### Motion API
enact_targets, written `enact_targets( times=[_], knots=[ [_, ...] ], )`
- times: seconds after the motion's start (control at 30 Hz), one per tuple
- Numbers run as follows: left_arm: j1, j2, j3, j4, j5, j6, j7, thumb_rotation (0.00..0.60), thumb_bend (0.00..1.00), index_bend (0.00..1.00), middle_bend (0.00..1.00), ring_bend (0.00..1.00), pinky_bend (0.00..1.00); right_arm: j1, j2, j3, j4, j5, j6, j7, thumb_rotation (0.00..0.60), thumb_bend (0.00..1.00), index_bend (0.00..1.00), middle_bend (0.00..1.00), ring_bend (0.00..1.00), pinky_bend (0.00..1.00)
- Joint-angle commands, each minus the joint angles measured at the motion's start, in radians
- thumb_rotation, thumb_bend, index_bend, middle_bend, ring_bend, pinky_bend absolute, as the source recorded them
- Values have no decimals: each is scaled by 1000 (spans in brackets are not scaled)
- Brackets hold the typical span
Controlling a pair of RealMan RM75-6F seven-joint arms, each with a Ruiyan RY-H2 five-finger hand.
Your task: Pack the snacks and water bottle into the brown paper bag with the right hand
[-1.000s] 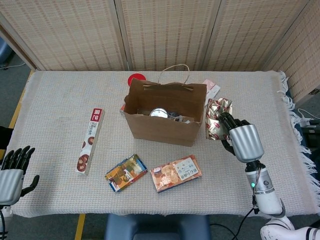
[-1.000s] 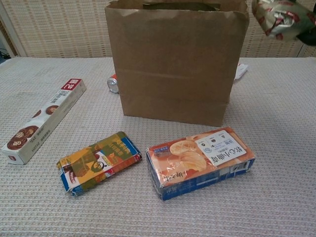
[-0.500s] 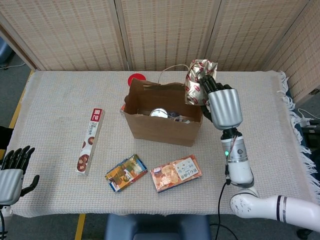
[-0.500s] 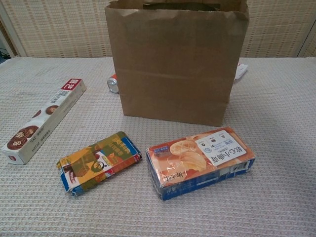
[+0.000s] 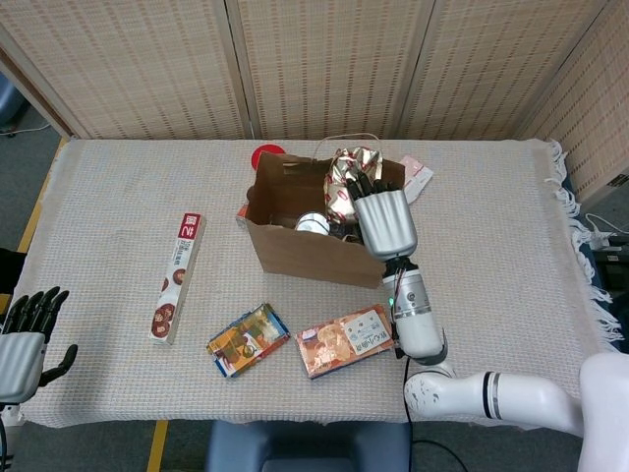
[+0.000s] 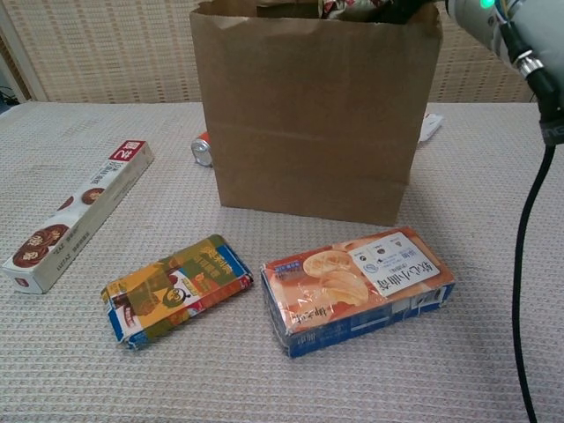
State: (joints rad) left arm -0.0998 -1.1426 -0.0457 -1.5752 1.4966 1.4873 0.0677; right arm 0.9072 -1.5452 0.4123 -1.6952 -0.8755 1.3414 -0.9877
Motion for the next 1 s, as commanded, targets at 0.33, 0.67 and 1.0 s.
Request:
enact_targets(
  times=[0.33, 0.67, 1.0],
  knots=[
    [1, -2, -1, -4, -4, 2, 15, 600, 371, 0, 0, 0, 0, -25, 78, -9, -94, -15, 38, 31, 600, 110, 0, 122, 31, 142],
    [2, -5, -3, -9, -10, 3, 29, 600, 371, 0, 0, 0, 0, -90, 186, -59, -184, -87, 54, 96, 600, 109, 0, 121, 31, 131],
    [3, -8, -5, -11, -14, 6, 39, 600, 371, 0, 0, 0, 0, -215, 373, -100, -361, -207, 26, 351, 600, 109, 0, 121, 31, 128]
  ],
)
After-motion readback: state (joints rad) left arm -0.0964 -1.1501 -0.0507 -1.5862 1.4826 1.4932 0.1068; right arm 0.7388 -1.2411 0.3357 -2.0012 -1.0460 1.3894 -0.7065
